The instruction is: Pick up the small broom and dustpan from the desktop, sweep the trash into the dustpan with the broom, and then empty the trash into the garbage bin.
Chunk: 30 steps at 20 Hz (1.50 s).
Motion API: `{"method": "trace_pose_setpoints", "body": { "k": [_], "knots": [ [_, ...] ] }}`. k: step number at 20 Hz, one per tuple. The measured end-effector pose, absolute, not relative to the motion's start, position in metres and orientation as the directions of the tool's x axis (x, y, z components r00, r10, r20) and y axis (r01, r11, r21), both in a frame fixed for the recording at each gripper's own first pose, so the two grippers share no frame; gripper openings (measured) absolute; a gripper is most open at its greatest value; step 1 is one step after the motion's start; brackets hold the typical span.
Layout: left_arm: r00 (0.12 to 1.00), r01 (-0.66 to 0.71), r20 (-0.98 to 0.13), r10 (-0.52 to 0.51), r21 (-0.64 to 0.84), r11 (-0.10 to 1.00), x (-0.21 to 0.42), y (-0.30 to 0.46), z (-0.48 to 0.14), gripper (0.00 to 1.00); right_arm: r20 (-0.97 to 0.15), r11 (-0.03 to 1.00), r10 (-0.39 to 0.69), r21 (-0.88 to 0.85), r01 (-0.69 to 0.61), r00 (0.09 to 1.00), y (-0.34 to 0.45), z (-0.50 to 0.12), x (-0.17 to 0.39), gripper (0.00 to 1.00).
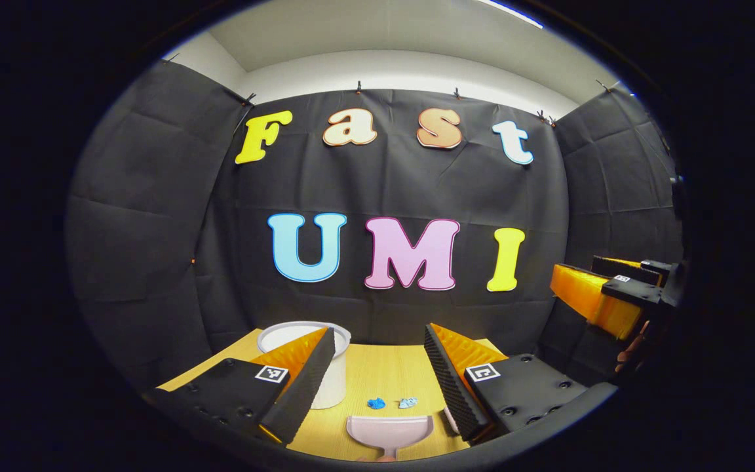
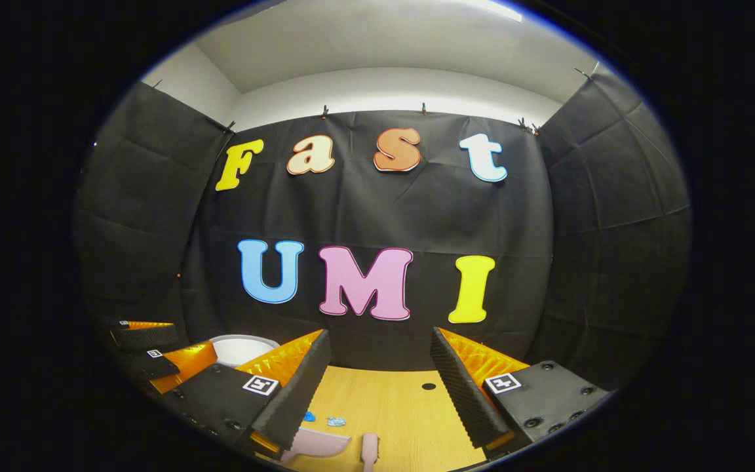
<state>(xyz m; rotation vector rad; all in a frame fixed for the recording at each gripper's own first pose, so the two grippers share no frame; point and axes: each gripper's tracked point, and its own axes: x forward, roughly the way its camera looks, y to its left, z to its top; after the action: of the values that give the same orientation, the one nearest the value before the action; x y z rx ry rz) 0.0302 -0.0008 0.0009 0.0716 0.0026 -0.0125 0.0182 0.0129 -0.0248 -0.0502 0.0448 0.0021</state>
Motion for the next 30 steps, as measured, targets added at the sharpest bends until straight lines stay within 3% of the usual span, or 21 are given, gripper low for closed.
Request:
{"method": "trace_pose_setpoints", "body": {
  "k": [3,9,10,12,13,18,19,23,30],
  "knots": [
    [1.000,0.014,-0.016,-0.013,0.074,0.997,0.032,0.000,-0.001,0.81,-0.050,0.999,0.005,-0.049,-0.008,0.999,0.016,-0.028,0.023,0.98],
    [0.999,0.050,-0.023,-0.048,0.093,0.994,0.036,-0.003,-0.004,0.81,-0.060,0.999,-0.009,-0.046,0.006,0.998,0.020,-0.034,0.027,0.98],
    [0.997,0.066,-0.034,-0.063,0.089,0.994,0.038,-0.005,-0.009,0.81,-0.060,0.999,-0.017,-0.046,0.014,0.998,0.019,-0.036,0.029,0.94],
    [0.994,0.092,-0.070,-0.087,0.077,0.993,0.041,-0.007,-0.020,0.81,-0.079,0.999,-0.024,-0.046,0.021,0.997,0.020,-0.047,0.032,0.98],
    [0.991,0.102,-0.091,-0.095,0.074,0.992,0.044,-0.008,-0.026,0.81,-0.090,0.999,-0.025,-0.041,0.021,0.996,0.020,-0.054,0.035,0.94],
    [0.946,0.095,-0.317,-0.068,0.072,0.993,0.062,-0.007,-0.096,0.81,-0.321,1.000,-0.021,0.012,0.026,0.947,0.015,-0.145,0.058,0.94],
    [0.925,0.091,-0.375,-0.058,0.070,0.993,0.065,-0.007,-0.114,0.81,-0.374,1.000,-0.013,0.020,0.022,0.927,0.014,-0.167,0.063,0.98],
    [0.784,0.083,-0.620,-0.019,0.075,0.994,0.066,-0.005,-0.186,0.81,-0.577,0.999,0.028,0.043,-0.004,0.816,0.019,-0.256,0.078,0.99],
    [0.474,0.075,-0.880,0.021,0.064,0.995,0.049,0.008,-0.276,0.83,-0.871,0.996,0.066,0.087,0.021,0.487,0.019,-0.386,0.047,1.00]
  ]
}}
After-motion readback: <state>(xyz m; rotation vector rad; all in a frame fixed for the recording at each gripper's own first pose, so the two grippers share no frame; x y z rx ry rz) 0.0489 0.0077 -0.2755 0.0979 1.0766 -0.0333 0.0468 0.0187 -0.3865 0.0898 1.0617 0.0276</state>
